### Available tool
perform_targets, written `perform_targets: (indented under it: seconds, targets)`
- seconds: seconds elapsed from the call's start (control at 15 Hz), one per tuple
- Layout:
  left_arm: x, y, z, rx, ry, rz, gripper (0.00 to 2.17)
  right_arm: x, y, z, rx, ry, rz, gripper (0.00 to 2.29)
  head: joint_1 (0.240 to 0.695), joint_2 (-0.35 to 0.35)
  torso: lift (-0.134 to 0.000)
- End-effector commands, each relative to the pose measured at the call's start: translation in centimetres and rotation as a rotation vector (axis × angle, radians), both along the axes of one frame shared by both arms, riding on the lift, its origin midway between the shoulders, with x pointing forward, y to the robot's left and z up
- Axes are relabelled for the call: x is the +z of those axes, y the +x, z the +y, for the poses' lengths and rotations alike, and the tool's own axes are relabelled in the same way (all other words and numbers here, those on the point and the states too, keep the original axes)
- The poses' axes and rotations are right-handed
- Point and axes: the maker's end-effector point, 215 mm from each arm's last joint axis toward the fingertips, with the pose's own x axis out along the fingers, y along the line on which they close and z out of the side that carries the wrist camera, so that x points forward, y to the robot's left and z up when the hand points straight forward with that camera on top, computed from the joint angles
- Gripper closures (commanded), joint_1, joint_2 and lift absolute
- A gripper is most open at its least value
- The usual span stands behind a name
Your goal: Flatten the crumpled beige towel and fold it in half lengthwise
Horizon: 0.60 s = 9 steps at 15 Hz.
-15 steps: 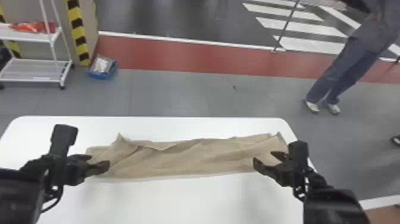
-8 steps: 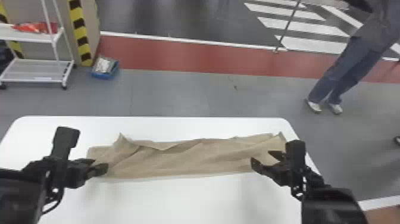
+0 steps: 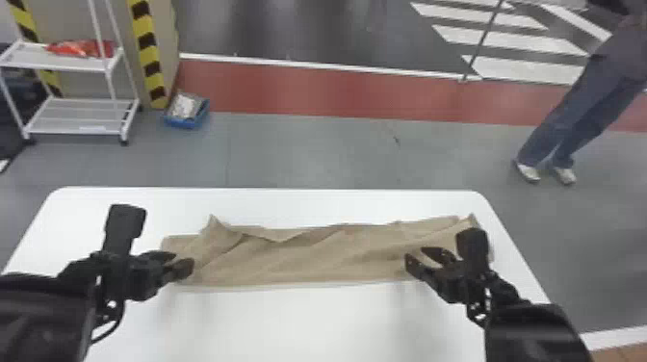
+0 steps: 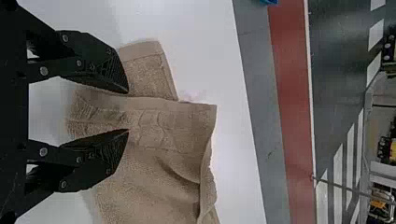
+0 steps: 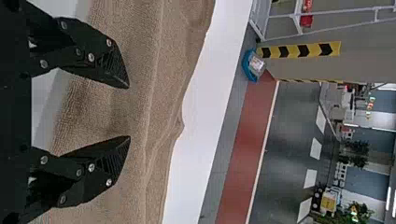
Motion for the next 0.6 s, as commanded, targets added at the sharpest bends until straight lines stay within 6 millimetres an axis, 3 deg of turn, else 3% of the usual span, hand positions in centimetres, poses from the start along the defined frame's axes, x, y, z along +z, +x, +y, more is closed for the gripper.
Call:
perform_targets:
  seconds: [0.0, 0.13, 0.2, 0.27, 0.53]
  targets:
    - [0.0, 0.0, -0.5, -0.009, -0.003, -0.012, 0.7, -1.3, -0.4, 0.9, 0.031, -0.004, 0.022, 2.02, 0.695, -0.191, 0.0]
    - [0.0, -0.1, -0.7, -0.01, -0.011, -0.011, 0.74, -2.0, -0.9, 0.8, 0.036, -0.007, 0.034, 2.02, 0.695, -0.188, 0.0]
    - [0.0, -0.1, -0.8, -0.007, -0.02, -0.009, 0.91, -2.3, -1.0, 0.8, 0.04, -0.009, 0.043, 2.02, 0.695, -0.189, 0.0]
    - [0.0, -0.1, -0.6, -0.001, -0.02, -0.01, 0.91, -2.5, -1.0, 0.8, 0.04, -0.009, 0.049, 2.02, 0.695, -0.189, 0.0]
    - [-0.4, -0.9, 1.6, 0.042, -0.041, 0.0, 1.21, -3.2, -1.2, 0.3, 0.01, 0.0, 0.078, 2.02, 0.695, -0.187, 0.0]
